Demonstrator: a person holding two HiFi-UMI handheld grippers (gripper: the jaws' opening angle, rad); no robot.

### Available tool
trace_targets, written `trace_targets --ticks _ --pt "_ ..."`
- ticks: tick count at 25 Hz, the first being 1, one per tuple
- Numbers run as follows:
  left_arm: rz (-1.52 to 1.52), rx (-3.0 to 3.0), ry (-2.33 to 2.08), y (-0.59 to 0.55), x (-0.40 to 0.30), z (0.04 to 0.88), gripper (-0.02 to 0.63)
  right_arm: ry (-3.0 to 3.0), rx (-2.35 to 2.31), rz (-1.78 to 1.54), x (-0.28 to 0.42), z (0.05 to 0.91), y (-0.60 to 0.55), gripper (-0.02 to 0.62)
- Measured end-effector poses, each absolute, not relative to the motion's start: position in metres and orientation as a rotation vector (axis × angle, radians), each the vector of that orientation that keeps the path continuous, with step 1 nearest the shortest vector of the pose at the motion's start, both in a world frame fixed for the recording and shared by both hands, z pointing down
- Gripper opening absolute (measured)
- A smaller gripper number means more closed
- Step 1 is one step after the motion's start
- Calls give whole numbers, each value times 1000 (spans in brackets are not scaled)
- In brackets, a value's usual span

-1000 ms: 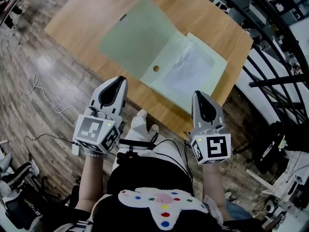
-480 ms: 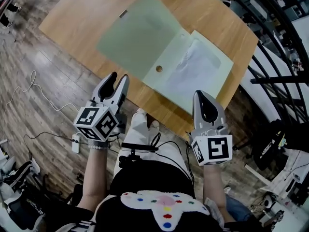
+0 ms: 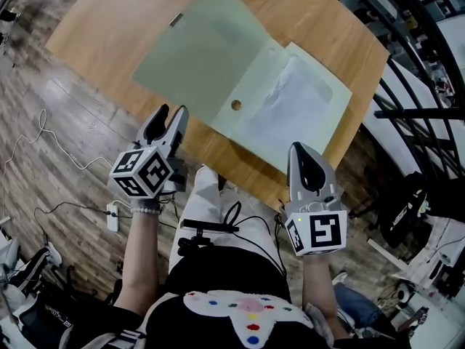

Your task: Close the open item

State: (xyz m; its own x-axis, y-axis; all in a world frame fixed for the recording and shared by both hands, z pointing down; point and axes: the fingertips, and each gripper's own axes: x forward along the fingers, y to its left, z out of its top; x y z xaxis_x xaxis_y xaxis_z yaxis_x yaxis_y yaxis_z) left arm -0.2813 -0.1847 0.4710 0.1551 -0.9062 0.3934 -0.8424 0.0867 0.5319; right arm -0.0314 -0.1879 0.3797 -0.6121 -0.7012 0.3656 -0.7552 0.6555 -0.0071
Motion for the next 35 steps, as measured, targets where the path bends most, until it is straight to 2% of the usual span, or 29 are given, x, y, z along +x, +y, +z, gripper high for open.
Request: trace_targets --ticks 12,18,23,34,35 --pt "-88 1771 -1669 -214 -282 485 196 -2492 1201 248 -28 390 -192 8" --pt "-42 1821 -1696 -216 -274 473 86 -2479 1233 252 -16 391 -191 8" --pt "-33 1868 -1693 -216 -263 456 29 -2460 1288 255 -2 389 -190 8" --pt "77 2027 -1655 -207 -225 427 14 -2314 1458 239 52 403 -188 8" --pt "87 2040 -1654 -205 -223 424 12 -2306 1456 251 54 407 -185 35"
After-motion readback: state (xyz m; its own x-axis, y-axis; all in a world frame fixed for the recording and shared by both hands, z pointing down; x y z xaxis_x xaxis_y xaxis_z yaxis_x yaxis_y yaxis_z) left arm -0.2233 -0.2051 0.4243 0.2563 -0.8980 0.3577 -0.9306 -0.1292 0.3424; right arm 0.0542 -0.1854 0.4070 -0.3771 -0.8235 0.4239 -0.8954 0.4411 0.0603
